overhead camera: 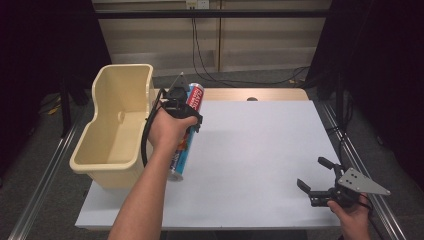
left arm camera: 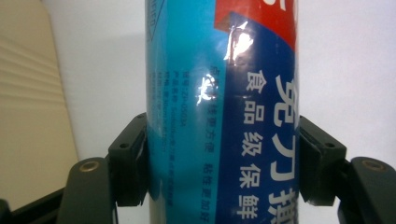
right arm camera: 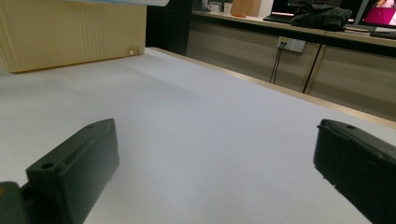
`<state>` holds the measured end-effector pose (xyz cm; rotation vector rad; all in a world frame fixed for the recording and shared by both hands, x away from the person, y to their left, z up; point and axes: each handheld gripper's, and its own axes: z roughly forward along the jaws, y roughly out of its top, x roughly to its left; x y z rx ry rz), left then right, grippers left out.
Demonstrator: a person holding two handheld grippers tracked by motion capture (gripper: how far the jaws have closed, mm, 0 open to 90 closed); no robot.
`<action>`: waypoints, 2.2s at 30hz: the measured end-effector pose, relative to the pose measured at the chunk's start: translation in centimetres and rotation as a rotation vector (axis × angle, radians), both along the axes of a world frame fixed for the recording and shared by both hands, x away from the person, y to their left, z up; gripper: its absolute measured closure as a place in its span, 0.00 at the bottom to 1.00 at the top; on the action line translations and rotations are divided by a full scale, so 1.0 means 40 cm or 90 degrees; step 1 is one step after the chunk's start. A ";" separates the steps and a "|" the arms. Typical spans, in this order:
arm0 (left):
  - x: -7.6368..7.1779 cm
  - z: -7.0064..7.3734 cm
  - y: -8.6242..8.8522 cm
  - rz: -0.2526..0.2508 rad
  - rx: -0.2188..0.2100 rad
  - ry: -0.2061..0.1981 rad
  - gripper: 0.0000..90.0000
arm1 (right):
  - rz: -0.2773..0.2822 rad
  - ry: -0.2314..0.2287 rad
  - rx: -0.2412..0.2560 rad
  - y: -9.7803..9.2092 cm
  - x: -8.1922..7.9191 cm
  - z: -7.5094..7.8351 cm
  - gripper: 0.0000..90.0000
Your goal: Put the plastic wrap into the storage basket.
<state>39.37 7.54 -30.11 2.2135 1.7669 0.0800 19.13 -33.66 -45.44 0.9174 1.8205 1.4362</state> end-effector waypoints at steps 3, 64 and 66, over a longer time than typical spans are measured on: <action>0.000 0.017 0.014 0.006 -0.002 0.001 0.36 | -0.001 0.000 0.000 0.000 0.001 -0.001 0.00; -0.041 0.187 0.283 0.122 0.004 -0.009 0.36 | 0.004 0.003 -0.009 0.007 -0.002 -0.002 0.00; -0.041 0.187 0.290 0.119 0.006 -0.011 0.36 | 0.003 0.003 -0.009 0.008 -0.002 -0.002 0.00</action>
